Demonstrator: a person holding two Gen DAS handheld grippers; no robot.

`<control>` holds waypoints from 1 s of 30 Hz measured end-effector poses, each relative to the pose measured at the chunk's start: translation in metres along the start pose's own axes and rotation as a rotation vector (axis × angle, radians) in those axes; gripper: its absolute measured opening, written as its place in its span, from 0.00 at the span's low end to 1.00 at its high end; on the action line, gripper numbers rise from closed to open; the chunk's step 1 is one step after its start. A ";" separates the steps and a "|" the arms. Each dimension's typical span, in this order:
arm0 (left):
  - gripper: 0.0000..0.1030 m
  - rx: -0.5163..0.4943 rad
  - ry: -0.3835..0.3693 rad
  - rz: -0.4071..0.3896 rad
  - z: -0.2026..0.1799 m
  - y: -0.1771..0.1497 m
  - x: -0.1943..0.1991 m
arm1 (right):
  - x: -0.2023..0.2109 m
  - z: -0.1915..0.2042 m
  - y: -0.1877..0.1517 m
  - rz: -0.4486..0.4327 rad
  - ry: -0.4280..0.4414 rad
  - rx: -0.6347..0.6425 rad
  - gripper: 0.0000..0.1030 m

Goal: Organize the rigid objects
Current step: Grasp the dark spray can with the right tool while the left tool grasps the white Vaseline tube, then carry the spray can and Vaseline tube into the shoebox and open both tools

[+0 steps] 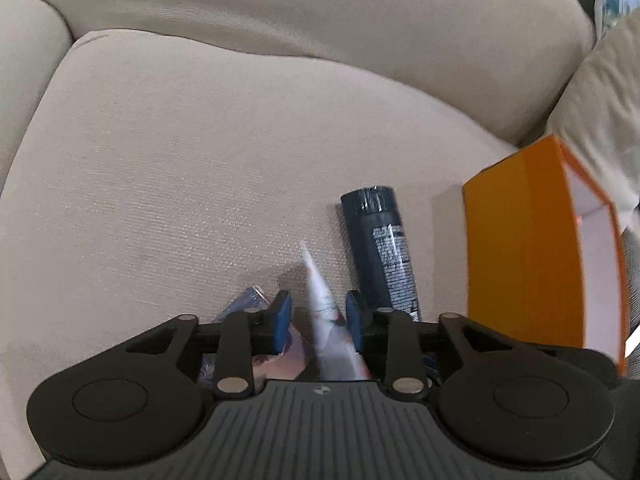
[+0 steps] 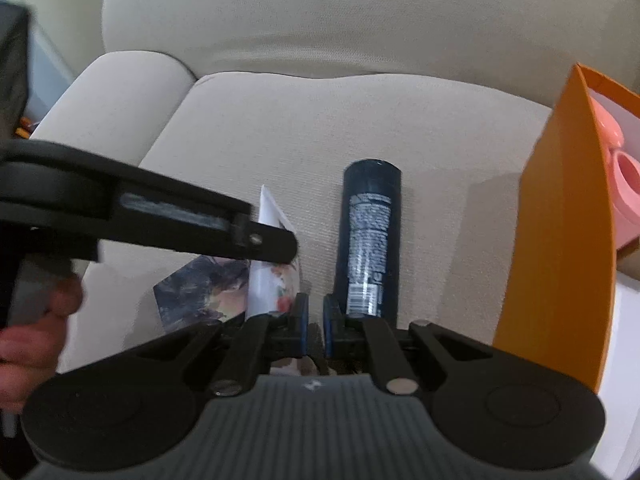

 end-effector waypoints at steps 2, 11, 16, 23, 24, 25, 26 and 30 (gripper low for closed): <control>0.20 -0.004 -0.015 -0.001 -0.003 0.000 -0.002 | 0.001 0.003 0.001 0.005 0.000 0.016 0.09; 0.15 0.017 -0.067 -0.136 0.002 0.024 0.019 | 0.004 -0.026 0.032 -0.019 -0.105 0.021 0.36; 0.15 0.009 -0.068 -0.156 0.002 0.029 0.021 | -0.022 -0.033 0.035 0.073 -0.121 -0.014 0.42; 0.14 0.017 -0.082 -0.180 -0.001 0.023 0.026 | -0.028 -0.036 0.032 0.065 -0.103 -0.051 0.41; 0.14 0.019 -0.085 -0.186 -0.001 0.021 0.028 | -0.028 -0.036 0.031 0.058 -0.099 -0.059 0.41; 0.14 0.019 -0.088 -0.193 -0.001 0.019 0.031 | -0.026 -0.037 0.029 0.052 -0.093 -0.072 0.41; 0.14 0.019 -0.090 -0.200 -0.001 0.018 0.035 | -0.022 -0.037 0.029 0.043 -0.084 -0.083 0.40; 0.14 0.003 -0.085 -0.235 -0.003 0.009 0.054 | 0.002 -0.030 0.028 -0.021 -0.053 -0.089 0.40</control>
Point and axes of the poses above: each gripper's, at about its wrist camera, not at the fingertips, and x roughly against the way its jaws point, z to its left, y to its top, the point moved 10 cm from there along -x, roughly the way its jaws point, and after that the axes turned 6 degrees about y, right-handed, at the moved point
